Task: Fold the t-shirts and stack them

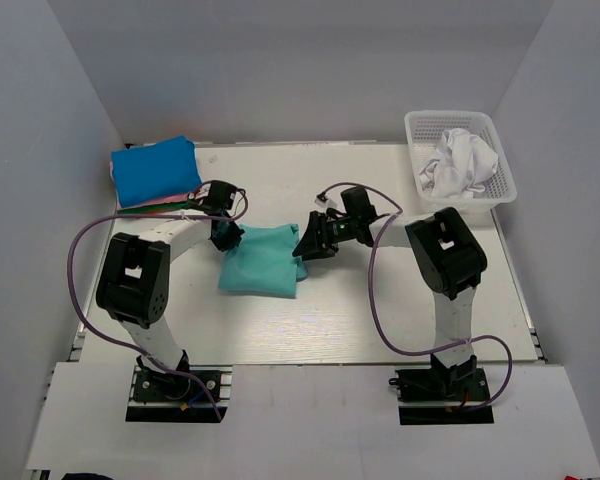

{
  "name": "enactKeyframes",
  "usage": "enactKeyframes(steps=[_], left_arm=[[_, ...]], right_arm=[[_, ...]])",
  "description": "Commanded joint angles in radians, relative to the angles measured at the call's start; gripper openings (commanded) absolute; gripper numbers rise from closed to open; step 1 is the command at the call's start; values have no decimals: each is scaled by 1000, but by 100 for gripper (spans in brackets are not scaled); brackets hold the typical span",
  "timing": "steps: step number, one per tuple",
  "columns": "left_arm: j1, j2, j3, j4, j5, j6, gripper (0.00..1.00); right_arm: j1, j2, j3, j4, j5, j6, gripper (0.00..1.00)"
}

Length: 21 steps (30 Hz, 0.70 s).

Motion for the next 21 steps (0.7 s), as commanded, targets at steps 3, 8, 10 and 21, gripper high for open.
enactKeyframes(steps=[3, 8, 10, 21], left_arm=[[8, -11, 56, -31, -31, -34, 0], [-1, -23, 47, -42, -53, -57, 0], [-1, -34, 47, -57, -65, -66, 0], [-10, -63, 4, -111, -100, -161, 0]], right_arm=[[5, -45, 65, -55, -78, -118, 73], [31, -99, 139, -314, 83, -316, 90], [34, -99, 156, -390, 133, -316, 90], [141, -68, 202, -471, 268, -296, 83]])
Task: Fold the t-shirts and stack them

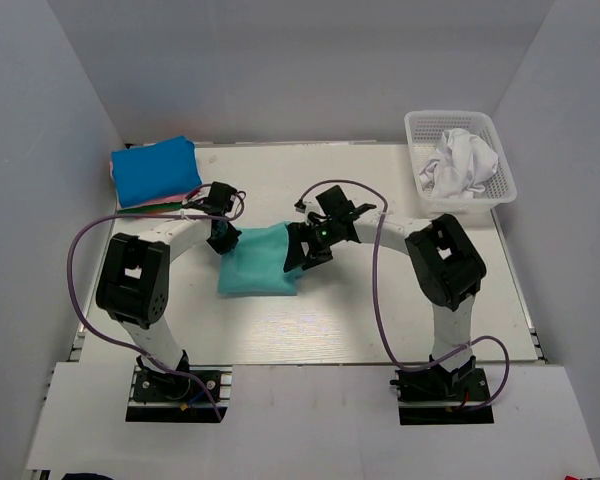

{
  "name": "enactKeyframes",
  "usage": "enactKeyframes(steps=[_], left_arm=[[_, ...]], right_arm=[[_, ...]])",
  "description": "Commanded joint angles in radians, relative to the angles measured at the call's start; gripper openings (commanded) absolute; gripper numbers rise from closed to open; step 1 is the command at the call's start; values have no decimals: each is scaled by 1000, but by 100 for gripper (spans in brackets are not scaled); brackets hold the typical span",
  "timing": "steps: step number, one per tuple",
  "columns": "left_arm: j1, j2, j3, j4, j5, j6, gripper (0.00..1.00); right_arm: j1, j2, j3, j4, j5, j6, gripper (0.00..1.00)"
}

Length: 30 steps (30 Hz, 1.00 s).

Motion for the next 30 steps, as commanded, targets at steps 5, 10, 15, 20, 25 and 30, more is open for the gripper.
enactKeyframes(steps=[5, 10, 15, 20, 25, 30], left_arm=[[-6, -83, -52, -23, -19, -61, 0], [-6, -102, -74, -23, -19, -70, 0], [-6, -111, -74, -32, -30, -79, 0], [-6, -111, -63, -61, -41, -113, 0], [-6, -125, -63, -109, -50, -174, 0], [-6, -197, -149, -57, -39, -193, 0]], right_arm=[[37, 38, 104, -38, 99, -21, 80], [51, 67, 176, -78, 139, -43, 66], [61, 44, 177, -161, 134, -47, 31], [54, 0, 144, -143, -37, 14, 23], [16, -37, 10, 264, -281, 230, 23], [-26, -77, -207, 753, -396, 572, 26]])
